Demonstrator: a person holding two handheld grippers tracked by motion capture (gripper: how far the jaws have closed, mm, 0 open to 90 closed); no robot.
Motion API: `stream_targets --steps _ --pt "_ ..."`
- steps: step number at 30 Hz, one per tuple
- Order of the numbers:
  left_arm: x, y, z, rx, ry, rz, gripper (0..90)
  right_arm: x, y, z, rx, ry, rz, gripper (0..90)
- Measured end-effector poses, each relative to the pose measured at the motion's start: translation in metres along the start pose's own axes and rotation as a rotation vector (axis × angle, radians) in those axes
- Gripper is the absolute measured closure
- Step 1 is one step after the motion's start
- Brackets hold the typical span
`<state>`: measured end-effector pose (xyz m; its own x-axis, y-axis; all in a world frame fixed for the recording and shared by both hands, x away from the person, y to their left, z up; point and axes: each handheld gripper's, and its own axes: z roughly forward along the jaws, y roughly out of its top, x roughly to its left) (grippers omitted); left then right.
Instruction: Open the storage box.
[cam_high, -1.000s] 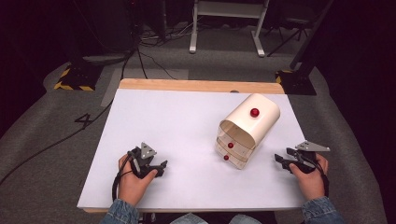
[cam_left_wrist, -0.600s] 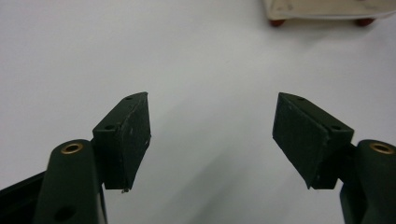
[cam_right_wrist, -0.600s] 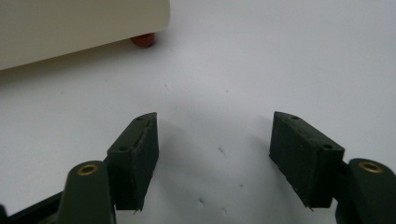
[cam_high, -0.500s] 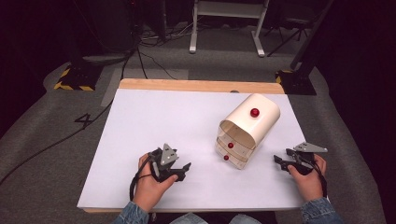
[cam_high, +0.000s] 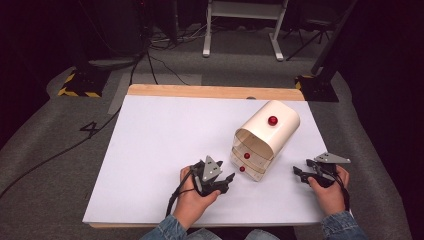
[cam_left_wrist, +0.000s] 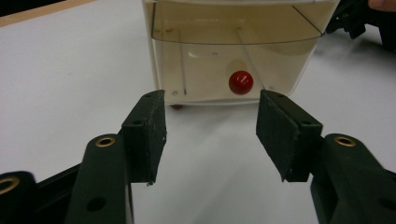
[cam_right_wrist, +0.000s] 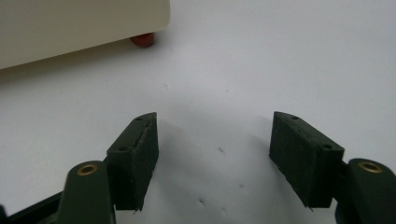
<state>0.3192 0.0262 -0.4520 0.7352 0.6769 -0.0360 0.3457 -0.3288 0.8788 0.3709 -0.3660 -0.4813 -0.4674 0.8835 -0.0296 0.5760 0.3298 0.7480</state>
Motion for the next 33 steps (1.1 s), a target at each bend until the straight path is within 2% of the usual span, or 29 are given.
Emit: stream_targets --steps 4,5,6,15,20,22,27,33 --pt "-0.008 -0.001 0.011 -0.012 0.0 -0.006 46.6 0.0 0.0 0.0 0.001 0.001 0.001 33.2" --pt "-0.013 -0.002 0.017 -0.043 0.013 0.0 47.5 0.0 0.0 0.0 0.001 0.001 0.001 33.1" --pt "-0.016 -0.003 0.02 -0.054 0.021 0.006 48.2 0.0 0.0 0.0 0.001 0.001 0.0 33.2" --pt "-0.027 -0.006 0.039 -0.047 0.034 0.0 57.7 0.0 0.0 0.0 0.002 0.001 0.0 33.2" --pt "-0.026 -0.007 0.041 -0.026 0.04 -0.012 72.5 0.0 0.0 0.0 0.001 0.001 0.0 33.2" --pt "-0.025 -0.006 0.041 -0.026 0.033 -0.02 73.3 0.0 0.0 0.0 0.002 0.001 0.0 33.1" --pt "-0.025 -0.007 0.04 -0.024 0.034 -0.011 73.9 0.0 0.0 0.0 0.002 0.0 0.0 33.1" --pt "-0.026 -0.007 0.031 -0.002 0.028 -0.006 73.9 0.0 0.0 0.0 0.002 0.001 0.001 33.2"
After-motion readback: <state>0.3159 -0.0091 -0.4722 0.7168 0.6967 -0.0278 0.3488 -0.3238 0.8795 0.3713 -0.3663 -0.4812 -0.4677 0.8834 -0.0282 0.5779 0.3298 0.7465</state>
